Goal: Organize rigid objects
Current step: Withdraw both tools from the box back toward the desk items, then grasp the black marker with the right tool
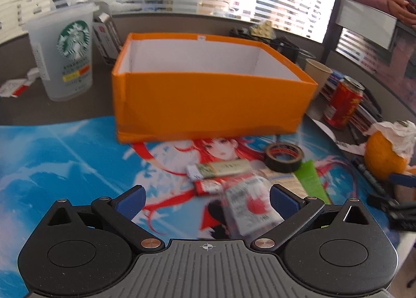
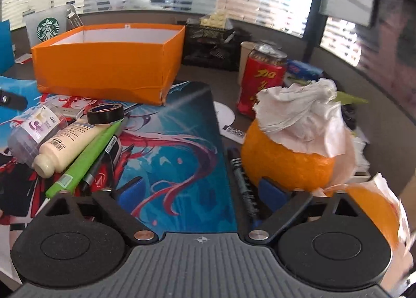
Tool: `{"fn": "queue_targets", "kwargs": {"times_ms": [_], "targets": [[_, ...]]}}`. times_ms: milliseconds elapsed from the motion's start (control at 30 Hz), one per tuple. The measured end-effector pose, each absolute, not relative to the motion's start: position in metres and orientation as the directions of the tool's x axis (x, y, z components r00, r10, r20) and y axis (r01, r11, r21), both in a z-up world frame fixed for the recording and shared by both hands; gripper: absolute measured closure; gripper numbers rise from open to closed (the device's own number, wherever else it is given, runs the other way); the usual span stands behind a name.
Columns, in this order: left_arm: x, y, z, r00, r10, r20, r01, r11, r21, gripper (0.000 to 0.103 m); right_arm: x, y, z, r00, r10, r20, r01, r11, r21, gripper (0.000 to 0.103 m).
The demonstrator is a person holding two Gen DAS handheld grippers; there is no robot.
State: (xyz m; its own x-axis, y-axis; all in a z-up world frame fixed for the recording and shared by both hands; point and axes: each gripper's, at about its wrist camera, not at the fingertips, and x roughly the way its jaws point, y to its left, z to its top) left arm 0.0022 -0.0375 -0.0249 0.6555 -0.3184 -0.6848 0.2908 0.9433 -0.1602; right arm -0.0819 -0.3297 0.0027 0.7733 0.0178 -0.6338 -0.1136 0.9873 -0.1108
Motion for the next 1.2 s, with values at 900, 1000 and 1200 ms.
{"fn": "queue_targets", "kwargs": {"times_ms": [900, 1000, 1200], "targets": [[0.007, -0.031, -0.036, 0.658, -0.286, -0.697, 0.242, 0.956, -0.165, 0.000, -0.045, -0.346, -0.008, 0.710, -0.135, -0.691, -0.050, 0.969, -0.240, 0.085], [0.005, -0.030, -0.035, 0.653, -0.286, -0.702, 0.247, 0.956, -0.160, 0.000, -0.044, -0.345, -0.008, 0.690, -0.165, -0.705, -0.035, 0.965, -0.259, 0.085], [0.002, -0.028, -0.034, 0.649, -0.312, -0.694, 0.269, 0.947, -0.175, 0.000, -0.038, -0.351, -0.006, 0.641, -0.156, -0.751, -0.049, 0.969, -0.243, 0.077]]}}
